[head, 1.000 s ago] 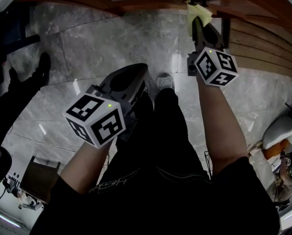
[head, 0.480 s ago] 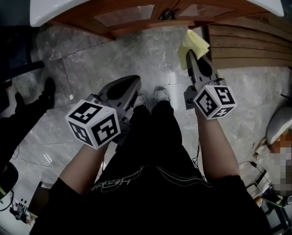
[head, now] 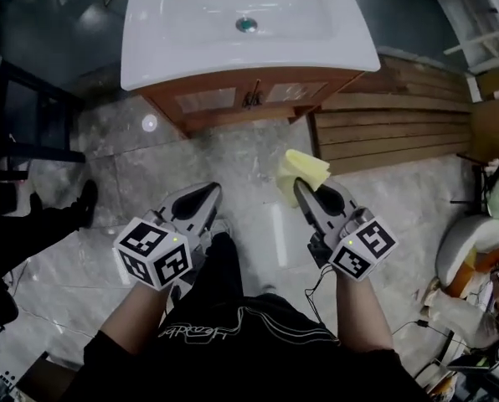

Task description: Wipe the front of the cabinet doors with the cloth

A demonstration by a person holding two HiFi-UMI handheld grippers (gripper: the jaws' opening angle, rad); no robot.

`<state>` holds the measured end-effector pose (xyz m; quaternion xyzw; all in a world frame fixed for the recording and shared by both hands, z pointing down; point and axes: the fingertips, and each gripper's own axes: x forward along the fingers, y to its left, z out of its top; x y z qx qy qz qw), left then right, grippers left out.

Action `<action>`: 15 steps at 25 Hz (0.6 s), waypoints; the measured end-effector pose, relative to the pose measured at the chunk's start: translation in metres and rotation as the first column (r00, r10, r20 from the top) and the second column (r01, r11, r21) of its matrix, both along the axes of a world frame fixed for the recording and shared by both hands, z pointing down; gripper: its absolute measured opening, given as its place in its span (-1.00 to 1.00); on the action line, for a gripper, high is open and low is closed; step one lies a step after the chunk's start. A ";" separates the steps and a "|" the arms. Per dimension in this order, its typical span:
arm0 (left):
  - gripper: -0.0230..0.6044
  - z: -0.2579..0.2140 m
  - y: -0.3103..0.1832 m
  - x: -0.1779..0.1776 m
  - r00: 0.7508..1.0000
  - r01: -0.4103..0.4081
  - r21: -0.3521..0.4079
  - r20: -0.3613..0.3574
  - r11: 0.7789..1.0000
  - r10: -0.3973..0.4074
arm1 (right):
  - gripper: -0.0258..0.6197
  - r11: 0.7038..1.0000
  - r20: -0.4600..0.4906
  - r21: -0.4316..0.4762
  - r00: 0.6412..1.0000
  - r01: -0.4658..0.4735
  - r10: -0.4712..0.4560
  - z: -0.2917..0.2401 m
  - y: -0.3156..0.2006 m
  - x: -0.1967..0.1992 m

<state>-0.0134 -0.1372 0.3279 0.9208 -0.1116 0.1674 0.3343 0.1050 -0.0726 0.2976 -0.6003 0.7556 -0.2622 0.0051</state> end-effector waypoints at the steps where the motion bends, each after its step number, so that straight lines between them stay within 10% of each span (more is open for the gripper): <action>1: -0.91 -0.013 0.012 0.000 1.000 -0.002 0.023 -0.010 1.000 0.002 | -0.79 1.000 0.006 0.020 1.000 0.018 -0.018 -0.015 0.013 -0.004; 15: -0.91 -0.198 0.295 -0.037 0.986 0.074 0.317 -0.164 0.945 -0.023 | -0.79 0.942 -0.080 0.194 0.961 0.275 -0.264 -0.178 0.283 -0.076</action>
